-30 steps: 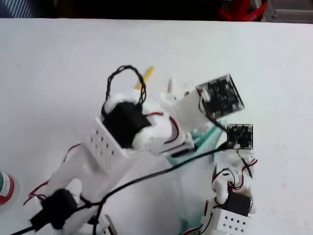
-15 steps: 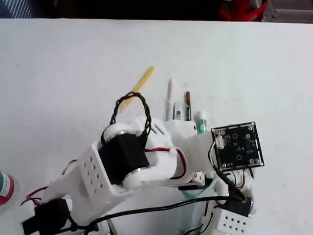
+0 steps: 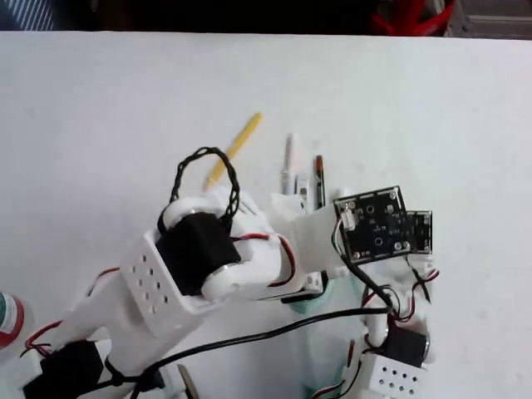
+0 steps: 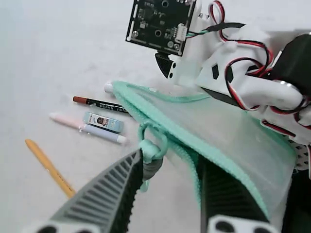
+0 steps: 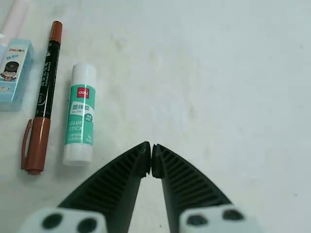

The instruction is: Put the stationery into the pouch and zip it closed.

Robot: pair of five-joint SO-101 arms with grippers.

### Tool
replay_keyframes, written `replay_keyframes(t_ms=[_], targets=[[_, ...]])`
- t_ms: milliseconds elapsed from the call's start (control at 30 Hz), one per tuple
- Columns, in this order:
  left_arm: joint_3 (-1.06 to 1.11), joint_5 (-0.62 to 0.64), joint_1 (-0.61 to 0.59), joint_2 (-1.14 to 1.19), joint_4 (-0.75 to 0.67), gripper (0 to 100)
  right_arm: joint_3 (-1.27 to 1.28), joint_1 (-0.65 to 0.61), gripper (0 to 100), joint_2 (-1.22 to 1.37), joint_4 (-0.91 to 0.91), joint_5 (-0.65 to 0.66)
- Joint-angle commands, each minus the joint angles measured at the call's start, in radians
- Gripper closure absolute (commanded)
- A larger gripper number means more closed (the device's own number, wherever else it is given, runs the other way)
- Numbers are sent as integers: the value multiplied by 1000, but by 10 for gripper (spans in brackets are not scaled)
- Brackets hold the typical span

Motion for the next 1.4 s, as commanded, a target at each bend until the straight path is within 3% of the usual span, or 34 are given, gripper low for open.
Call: replay_keyframes(t_ms=[0, 133, 267, 533, 667, 933, 1233, 1367], targets=[[264, -38, 22, 64, 38, 817, 2, 5, 976, -12, -19, 5], [152, -38, -84, 64, 35, 985, 2, 5, 976, -12, -19, 5], [61, -15, -177, 67, 34, 963, 2, 5, 976, -12, -19, 5], [51, 14, -186, 65, 17, 977, 3, 5, 976, -12, -19, 6], [41, 114, -220, 62, -29, 977, 3, 5, 976, -12, -19, 6], [-41, 233, -427, 19, -138, 977, 3, 5, 976, -12, -19, 8], [-137, 221, -558, -71, -133, 977, 3, 5, 976, -12, -19, 8], [-252, 74, -575, -110, -71, 978, 5, 5, 976, -12, -19, 8]])
